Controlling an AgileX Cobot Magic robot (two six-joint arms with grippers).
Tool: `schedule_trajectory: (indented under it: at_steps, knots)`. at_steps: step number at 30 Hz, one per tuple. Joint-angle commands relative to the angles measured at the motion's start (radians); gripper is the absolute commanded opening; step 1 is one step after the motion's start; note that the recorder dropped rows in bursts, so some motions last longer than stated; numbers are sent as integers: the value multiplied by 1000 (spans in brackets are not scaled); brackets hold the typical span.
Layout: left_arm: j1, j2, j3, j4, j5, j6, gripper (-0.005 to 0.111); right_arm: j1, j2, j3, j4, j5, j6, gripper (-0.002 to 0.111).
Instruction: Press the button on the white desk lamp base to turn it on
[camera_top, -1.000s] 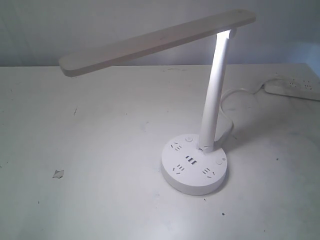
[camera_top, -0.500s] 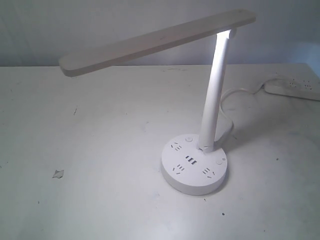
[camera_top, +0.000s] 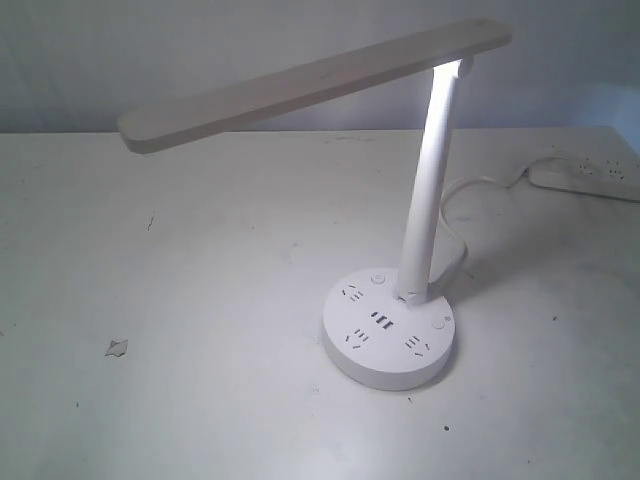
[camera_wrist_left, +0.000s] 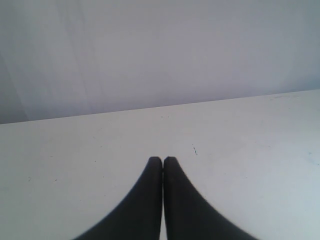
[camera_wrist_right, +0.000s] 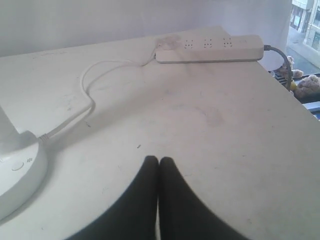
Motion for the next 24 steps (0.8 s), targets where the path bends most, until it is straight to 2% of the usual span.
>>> schedule_trajectory:
  at_steps: [1, 9, 24]
  knots:
    - [2, -4, 3, -4, -5, -1, 0, -9, -4, 5, -7, -11, -103, 0]
    - [2, -4, 3, -4, -5, -1, 0, -9, -4, 5, -10, -13, -251, 0]
    - [2, -4, 3, -4, -5, -1, 0, -9, -4, 5, -10, -11, -251, 0]
